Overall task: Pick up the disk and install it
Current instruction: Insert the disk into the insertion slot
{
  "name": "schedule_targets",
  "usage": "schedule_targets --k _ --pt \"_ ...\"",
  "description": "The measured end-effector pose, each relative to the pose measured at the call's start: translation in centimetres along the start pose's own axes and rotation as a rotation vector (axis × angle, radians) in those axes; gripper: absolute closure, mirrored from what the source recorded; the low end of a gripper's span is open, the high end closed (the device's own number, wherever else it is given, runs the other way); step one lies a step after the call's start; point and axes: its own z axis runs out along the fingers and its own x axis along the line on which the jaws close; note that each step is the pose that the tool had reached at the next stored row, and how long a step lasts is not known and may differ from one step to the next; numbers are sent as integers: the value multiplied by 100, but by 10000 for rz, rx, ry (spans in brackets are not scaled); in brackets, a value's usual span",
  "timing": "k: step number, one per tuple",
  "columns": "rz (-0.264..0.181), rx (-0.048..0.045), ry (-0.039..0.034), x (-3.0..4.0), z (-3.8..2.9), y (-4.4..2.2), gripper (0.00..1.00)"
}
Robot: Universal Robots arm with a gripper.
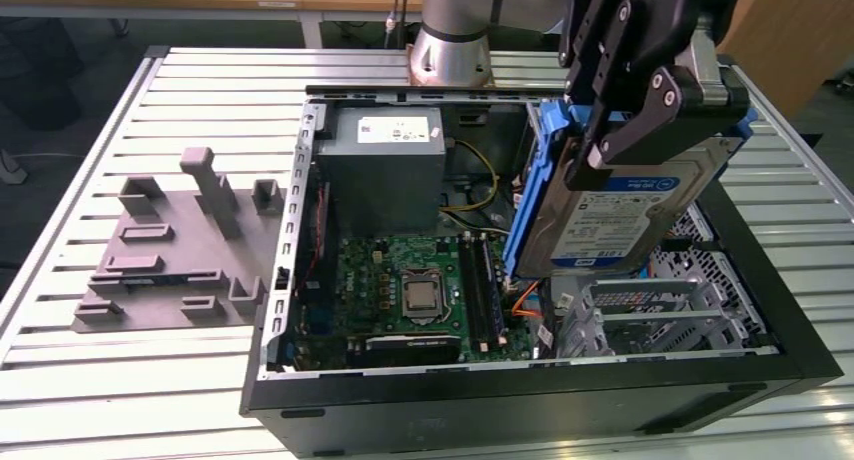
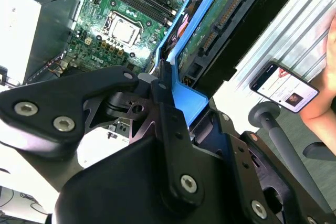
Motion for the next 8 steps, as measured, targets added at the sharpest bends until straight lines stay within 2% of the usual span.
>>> schedule_targets --k 4,8 --pt "0 1 -1 67 7 -9 64" --pt "1 1 -2 94 26 -105 64"
